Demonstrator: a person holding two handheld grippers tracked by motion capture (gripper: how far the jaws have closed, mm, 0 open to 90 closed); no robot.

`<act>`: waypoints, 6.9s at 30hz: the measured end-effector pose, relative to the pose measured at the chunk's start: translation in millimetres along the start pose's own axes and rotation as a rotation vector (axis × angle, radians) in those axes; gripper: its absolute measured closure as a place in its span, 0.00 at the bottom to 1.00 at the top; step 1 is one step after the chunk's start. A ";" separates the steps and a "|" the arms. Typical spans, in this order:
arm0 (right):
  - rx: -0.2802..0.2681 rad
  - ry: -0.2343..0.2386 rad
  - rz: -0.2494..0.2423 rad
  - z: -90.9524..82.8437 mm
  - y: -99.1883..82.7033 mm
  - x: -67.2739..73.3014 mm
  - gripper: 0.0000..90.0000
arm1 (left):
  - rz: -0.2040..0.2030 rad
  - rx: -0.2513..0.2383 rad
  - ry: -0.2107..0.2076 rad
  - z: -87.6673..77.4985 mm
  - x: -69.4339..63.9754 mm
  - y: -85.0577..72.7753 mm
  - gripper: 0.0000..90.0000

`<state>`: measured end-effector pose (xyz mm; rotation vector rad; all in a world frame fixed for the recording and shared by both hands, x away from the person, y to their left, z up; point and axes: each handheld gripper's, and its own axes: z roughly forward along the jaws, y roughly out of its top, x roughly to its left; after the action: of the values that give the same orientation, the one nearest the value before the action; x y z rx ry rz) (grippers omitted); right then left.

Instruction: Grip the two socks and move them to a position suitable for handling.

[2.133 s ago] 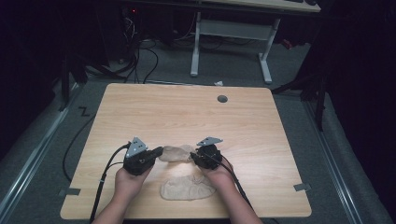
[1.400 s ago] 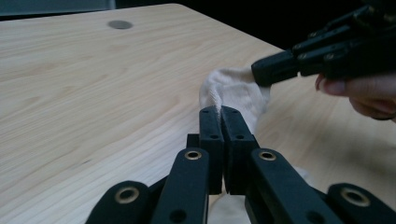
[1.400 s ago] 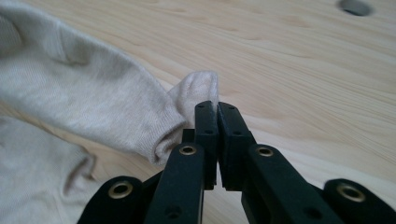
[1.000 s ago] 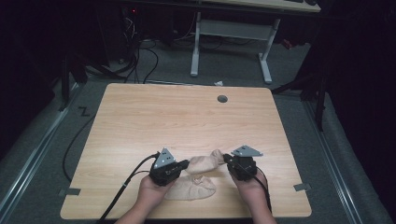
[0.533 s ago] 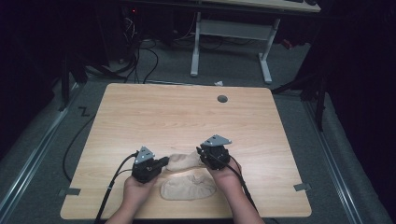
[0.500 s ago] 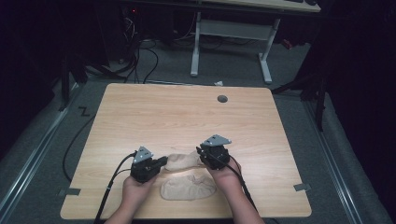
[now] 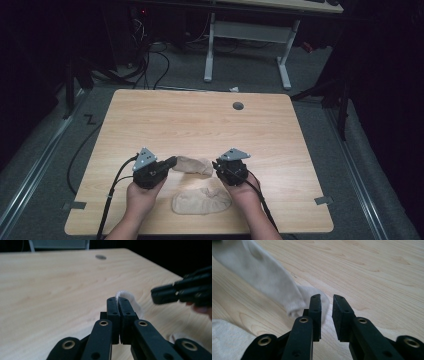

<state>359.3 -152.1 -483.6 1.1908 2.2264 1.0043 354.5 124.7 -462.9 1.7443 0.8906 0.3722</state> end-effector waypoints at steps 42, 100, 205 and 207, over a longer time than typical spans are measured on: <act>0.014 -0.008 0.024 2.5 -10.5 -7.2 0.87 | -0.055 0.178 0.164 32.3 33.7 -42.7 0.98; 0.021 0.041 -0.007 41.2 10.2 -6.3 0.97 | 0.016 0.159 0.151 13.2 22.4 -43.5 0.98; 0.005 0.001 -0.029 -1.8 -54.6 -3.0 0.97 | 0.103 0.322 0.124 35.1 7.6 -57.4 0.94; 0.010 0.000 -0.034 -1.3 -55.0 -2.8 0.97 | 0.106 0.324 0.125 35.4 7.0 -58.2 0.94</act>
<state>330.6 -175.4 -524.4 1.1525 2.2468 0.9815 359.6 113.1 -530.2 2.0905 0.9924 0.4277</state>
